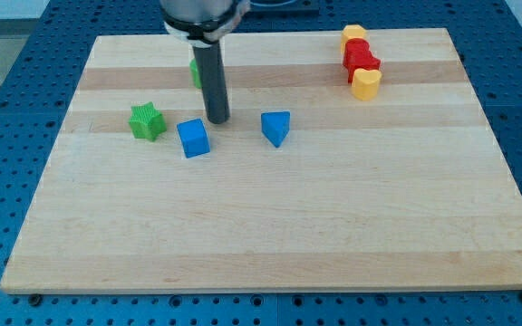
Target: Move the blue cube into the right side of the green star
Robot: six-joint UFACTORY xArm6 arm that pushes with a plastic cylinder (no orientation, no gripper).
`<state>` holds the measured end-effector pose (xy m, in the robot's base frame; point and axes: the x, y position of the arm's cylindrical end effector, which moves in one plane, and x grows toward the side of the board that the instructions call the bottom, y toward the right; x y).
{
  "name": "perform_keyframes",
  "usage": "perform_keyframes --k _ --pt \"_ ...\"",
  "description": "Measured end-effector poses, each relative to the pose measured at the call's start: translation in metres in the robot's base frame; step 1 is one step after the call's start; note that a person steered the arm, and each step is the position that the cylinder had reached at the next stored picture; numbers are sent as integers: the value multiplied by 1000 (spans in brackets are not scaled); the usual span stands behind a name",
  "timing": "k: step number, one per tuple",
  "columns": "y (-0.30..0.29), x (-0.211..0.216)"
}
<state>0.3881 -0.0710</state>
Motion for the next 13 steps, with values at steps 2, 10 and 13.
perform_keyframes --k 2,10,13 --pt "21 46" --pt "-44 61" --pt "-44 58"
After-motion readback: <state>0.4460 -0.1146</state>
